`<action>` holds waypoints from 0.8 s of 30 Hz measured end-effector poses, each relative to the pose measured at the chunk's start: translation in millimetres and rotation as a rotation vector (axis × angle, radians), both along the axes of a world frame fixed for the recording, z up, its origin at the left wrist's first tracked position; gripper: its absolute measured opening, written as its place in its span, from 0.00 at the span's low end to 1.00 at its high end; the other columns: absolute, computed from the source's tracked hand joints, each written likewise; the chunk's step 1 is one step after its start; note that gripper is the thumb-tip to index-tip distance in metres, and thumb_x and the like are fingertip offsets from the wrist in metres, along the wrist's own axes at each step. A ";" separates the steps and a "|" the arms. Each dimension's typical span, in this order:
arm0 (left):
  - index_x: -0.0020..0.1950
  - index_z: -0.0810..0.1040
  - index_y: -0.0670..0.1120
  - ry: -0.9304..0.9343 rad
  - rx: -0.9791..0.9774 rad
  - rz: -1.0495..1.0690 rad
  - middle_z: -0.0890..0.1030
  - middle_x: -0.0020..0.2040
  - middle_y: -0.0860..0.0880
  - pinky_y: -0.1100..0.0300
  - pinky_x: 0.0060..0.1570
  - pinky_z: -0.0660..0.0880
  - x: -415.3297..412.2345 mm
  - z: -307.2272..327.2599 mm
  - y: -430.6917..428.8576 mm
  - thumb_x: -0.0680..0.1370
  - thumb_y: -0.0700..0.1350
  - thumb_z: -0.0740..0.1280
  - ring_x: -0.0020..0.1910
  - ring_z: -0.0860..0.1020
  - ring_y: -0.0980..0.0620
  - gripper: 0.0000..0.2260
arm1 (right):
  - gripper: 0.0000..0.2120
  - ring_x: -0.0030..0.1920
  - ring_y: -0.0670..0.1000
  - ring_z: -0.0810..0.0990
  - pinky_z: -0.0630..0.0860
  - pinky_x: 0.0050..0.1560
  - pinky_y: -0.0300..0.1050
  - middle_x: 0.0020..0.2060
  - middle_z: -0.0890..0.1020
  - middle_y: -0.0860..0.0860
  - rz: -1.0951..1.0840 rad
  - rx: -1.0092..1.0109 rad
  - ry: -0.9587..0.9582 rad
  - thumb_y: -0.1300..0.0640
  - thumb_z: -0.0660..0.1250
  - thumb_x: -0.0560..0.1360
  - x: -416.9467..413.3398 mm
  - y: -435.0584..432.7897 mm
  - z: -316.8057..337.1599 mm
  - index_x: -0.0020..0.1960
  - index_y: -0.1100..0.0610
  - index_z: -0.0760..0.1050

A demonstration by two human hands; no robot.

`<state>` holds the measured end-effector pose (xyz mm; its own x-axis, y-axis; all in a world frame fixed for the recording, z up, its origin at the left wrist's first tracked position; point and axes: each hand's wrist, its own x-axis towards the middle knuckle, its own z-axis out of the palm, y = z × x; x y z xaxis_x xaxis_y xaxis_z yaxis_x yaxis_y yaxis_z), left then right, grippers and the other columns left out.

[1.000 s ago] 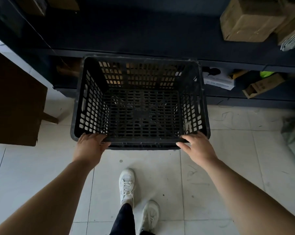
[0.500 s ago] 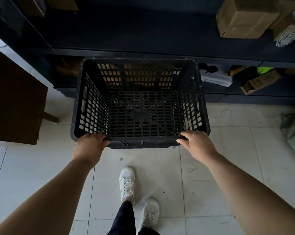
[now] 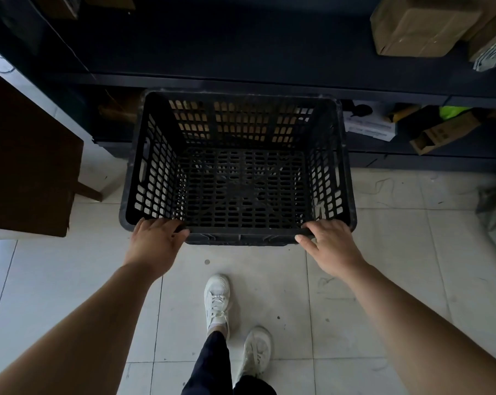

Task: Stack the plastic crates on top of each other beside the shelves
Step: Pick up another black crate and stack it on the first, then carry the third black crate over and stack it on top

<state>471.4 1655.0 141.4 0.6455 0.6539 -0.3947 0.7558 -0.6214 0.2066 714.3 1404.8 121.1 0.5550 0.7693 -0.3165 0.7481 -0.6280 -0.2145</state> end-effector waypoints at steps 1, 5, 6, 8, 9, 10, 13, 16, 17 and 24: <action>0.62 0.75 0.50 0.021 -0.005 -0.001 0.78 0.60 0.46 0.48 0.68 0.60 1.1 -2.3 -1.4 0.79 0.58 0.53 0.63 0.70 0.41 0.20 | 0.40 0.53 0.57 0.75 0.65 0.63 0.53 0.51 0.80 0.51 0.010 -0.004 -0.013 0.29 0.36 0.72 -1.9 0.0 -0.5 0.58 0.54 0.75; 0.64 0.71 0.53 0.111 0.007 -0.008 0.74 0.63 0.46 0.47 0.73 0.49 3.5 -13.5 -6.6 0.79 0.59 0.50 0.67 0.65 0.42 0.19 | 0.42 0.59 0.56 0.71 0.59 0.67 0.54 0.58 0.77 0.52 -0.018 -0.004 -0.033 0.29 0.32 0.72 -9.2 0.9 -2.3 0.58 0.53 0.74; 0.64 0.70 0.53 0.119 0.011 -0.010 0.73 0.63 0.46 0.48 0.72 0.49 3.9 -15.0 -6.6 0.79 0.60 0.50 0.67 0.64 0.42 0.20 | 0.41 0.60 0.56 0.70 0.57 0.68 0.53 0.59 0.76 0.51 -0.026 -0.011 -0.032 0.29 0.33 0.72 -9.7 1.2 -2.4 0.59 0.53 0.74; 0.64 0.69 0.53 0.135 0.017 -0.019 0.72 0.63 0.46 0.48 0.72 0.48 3.1 -17.0 -6.0 0.79 0.60 0.49 0.67 0.64 0.42 0.20 | 0.41 0.61 0.55 0.69 0.55 0.68 0.52 0.59 0.75 0.50 -0.027 -0.015 -0.035 0.30 0.31 0.71 -9.7 0.8 -3.5 0.58 0.52 0.73; 0.64 0.69 0.53 0.140 0.016 -0.020 0.71 0.62 0.46 0.48 0.72 0.48 3.2 -17.5 -5.8 0.79 0.60 0.49 0.67 0.64 0.42 0.20 | 0.41 0.60 0.55 0.69 0.55 0.68 0.51 0.59 0.75 0.50 -0.027 -0.009 -0.046 0.30 0.30 0.71 -9.4 0.8 -4.0 0.58 0.51 0.73; 0.64 0.69 0.53 0.144 0.013 -0.018 0.71 0.62 0.46 0.48 0.72 0.48 3.6 -18.1 -5.5 0.79 0.60 0.48 0.66 0.64 0.42 0.20 | 0.41 0.60 0.55 0.69 0.56 0.67 0.51 0.59 0.75 0.50 -0.027 -0.005 -0.055 0.30 0.30 0.71 -9.3 0.9 -4.9 0.58 0.52 0.73; 0.64 0.69 0.53 0.161 0.006 -0.015 0.70 0.62 0.46 0.47 0.72 0.49 5.5 -17.2 -6.1 0.79 0.60 0.48 0.66 0.64 0.42 0.19 | 0.41 0.60 0.55 0.69 0.56 0.67 0.51 0.58 0.75 0.50 -0.030 -0.017 -0.054 0.30 0.31 0.71 -8.8 0.9 -4.7 0.58 0.51 0.73; 0.66 0.66 0.53 0.226 -0.013 -0.026 0.70 0.64 0.44 0.47 0.71 0.52 8.7 -9.2 -3.5 0.80 0.59 0.47 0.67 0.64 0.42 0.20 | 0.38 0.62 0.54 0.67 0.53 0.67 0.49 0.60 0.74 0.49 -0.017 -0.055 -0.033 0.29 0.35 0.72 -7.4 4.4 1.0 0.60 0.50 0.72; 0.67 0.66 0.52 0.252 -0.029 -0.022 0.70 0.65 0.44 0.48 0.71 0.54 10.5 -4.9 -2.7 0.80 0.59 0.48 0.67 0.65 0.42 0.20 | 0.33 0.63 0.54 0.66 0.53 0.67 0.48 0.61 0.73 0.49 -0.018 -0.087 -0.013 0.31 0.40 0.74 -6.1 5.2 4.0 0.62 0.50 0.71; 0.62 0.76 0.50 -0.011 -0.048 -0.052 0.78 0.61 0.47 0.51 0.60 0.68 27.1 59.8 -12.3 0.79 0.50 0.55 0.59 0.75 0.43 0.15 | 0.16 0.60 0.59 0.76 0.65 0.65 0.55 0.58 0.80 0.55 -0.265 0.170 -0.038 0.53 0.62 0.76 -32.7 -0.7 60.9 0.60 0.58 0.78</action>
<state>498.6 1642.8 201.2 0.6827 0.5996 -0.4177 0.7201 -0.6490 0.2453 681.7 1404.1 182.0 0.7520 0.6366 -0.1709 0.5730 -0.7595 -0.3079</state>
